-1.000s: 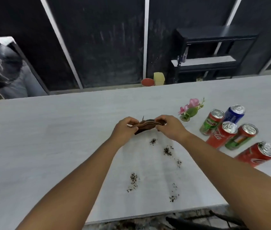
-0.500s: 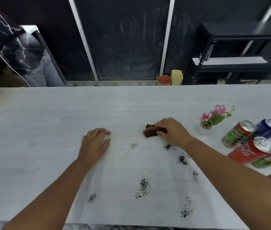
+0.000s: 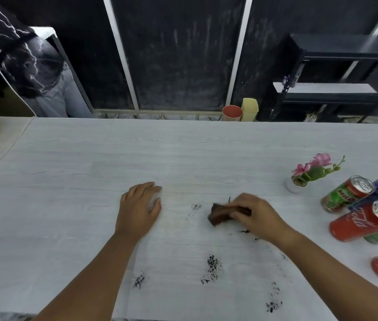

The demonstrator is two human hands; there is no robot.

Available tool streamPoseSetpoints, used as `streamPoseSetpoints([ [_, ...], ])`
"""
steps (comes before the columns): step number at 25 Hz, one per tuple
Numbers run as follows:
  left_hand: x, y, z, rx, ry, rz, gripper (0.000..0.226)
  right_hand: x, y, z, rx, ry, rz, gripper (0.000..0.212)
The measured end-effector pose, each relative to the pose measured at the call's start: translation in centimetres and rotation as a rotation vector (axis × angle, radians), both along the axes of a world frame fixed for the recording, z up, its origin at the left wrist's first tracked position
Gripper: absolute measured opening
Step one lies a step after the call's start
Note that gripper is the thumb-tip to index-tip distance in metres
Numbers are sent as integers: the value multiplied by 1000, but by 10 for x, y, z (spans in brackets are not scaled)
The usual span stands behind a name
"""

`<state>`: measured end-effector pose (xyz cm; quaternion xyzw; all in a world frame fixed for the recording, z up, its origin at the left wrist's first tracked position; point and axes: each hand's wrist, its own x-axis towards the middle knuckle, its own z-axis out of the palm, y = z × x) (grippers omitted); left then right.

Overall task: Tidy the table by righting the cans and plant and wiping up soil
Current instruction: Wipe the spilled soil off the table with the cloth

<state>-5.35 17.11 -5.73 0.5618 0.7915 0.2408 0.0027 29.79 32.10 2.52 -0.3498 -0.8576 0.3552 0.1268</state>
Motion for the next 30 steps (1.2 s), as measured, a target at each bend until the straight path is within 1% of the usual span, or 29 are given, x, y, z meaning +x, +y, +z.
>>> streamPoseSetpoints([
  [2, -1, 0, 0, -1, -5, 3, 38, -41, 36, 15, 20, 80, -96, 29],
  [3, -2, 0, 0, -1, -7, -2, 38, -64, 58, 19, 44, 83, -136, 28],
  [4, -2, 0, 1, -3, -10, -5, 38, -87, 77, 21, 64, 58, -154, 28],
  [7, -3, 1, 1, -5, -21, 2, 37, -126, 102, 9, 119, -130, -130, 30],
  [9, -3, 1, 0, -2, -15, 2, 38, -120, 88, -3, 167, -150, -110, 33],
  [12, -6, 2, -2, -1, -8, -3, 38, -86, 43, -19, 214, -61, -54, 33],
  [14, -6, 2, -2, -8, -8, -2, 38, -58, 6, -27, 220, -18, -22, 32],
  [17, -5, 2, -1, -7, -11, -3, 39, -30, -34, -30, 180, -42, 40, 30],
  [20, -3, 2, 1, -17, 1, -11, 40, -47, -20, -12, 85, -12, 1, 27],
  [22, -3, 1, 3, -32, 0, -6, 40, -77, 3, -4, 92, 26, -81, 27],
  [24, -3, 0, 2, -36, -9, -16, 40, -108, 22, -2, 111, -8, -113, 29],
  [27, -3, -3, 7, -10, -63, -35, 36, -128, 21, -9, 157, -147, -89, 30],
  [29, -4, -11, 9, -32, -112, -44, 36, -117, -1, -14, 187, -158, -51, 30],
  [30, -6, -19, 9, -54, -106, -49, 37, -107, -18, -18, 201, -140, -13, 30],
])
